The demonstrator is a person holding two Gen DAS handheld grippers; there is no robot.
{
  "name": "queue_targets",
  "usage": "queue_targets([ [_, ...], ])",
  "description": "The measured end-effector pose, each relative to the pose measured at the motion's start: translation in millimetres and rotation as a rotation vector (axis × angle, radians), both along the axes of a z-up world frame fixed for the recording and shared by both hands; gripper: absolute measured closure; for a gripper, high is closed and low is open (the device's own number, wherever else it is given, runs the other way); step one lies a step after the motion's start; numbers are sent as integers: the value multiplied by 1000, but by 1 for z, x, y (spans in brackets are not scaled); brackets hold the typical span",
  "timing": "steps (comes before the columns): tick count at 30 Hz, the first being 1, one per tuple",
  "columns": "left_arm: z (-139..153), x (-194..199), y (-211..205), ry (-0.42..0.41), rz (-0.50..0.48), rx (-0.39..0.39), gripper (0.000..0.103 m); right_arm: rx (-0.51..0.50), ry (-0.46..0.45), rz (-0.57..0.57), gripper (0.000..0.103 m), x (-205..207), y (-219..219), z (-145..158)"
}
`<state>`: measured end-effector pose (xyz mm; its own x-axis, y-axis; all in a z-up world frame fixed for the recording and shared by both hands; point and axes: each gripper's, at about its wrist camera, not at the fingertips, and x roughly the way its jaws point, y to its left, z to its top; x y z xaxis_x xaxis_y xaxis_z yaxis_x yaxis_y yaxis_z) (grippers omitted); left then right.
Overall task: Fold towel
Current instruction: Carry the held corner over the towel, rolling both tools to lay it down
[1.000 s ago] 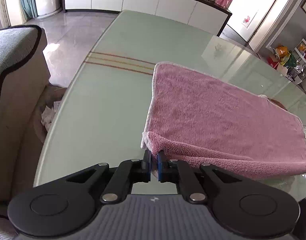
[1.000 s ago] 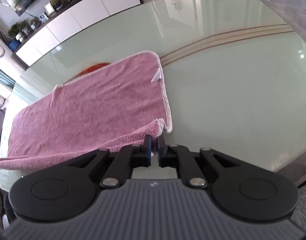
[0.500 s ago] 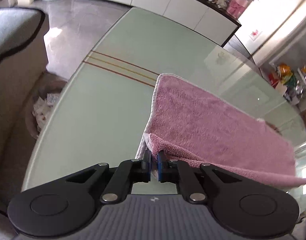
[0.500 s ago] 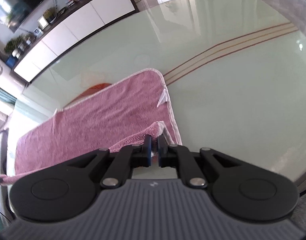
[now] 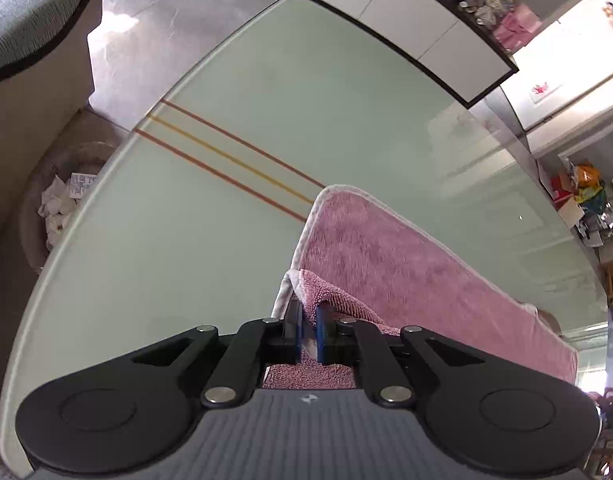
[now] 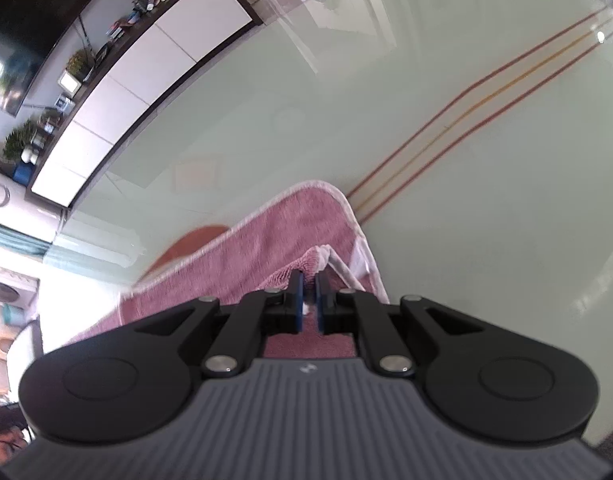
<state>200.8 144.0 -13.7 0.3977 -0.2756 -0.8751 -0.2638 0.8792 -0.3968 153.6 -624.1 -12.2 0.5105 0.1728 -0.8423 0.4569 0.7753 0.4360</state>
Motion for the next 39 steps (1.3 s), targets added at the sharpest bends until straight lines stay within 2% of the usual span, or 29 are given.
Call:
queue_targets([
  [7, -11, 30, -3, 18, 15, -7, 96, 28, 12, -1, 97, 30, -9, -11],
  [11, -10, 42, 0, 5, 47, -47, 95, 49, 1, -11, 97, 39, -15, -13],
  [15, -20, 54, 3, 38, 77, -79, 95, 57, 22, -24, 97, 47, -19, -24],
  [19, -28, 64, 0, 51, 90, -82, 95, 70, 34, -32, 97, 52, -20, -33],
  [28, -32, 82, -2, 43, 95, -83, 95, 105, 12, -54, 97, 63, -28, -34],
  [34, -28, 83, -2, 19, 103, -106, 95, 124, -8, -65, 97, 60, -30, -34],
  [39, -10, 74, -1, -35, 86, -134, 95, 139, -54, -50, 97, 43, -34, -26],
])
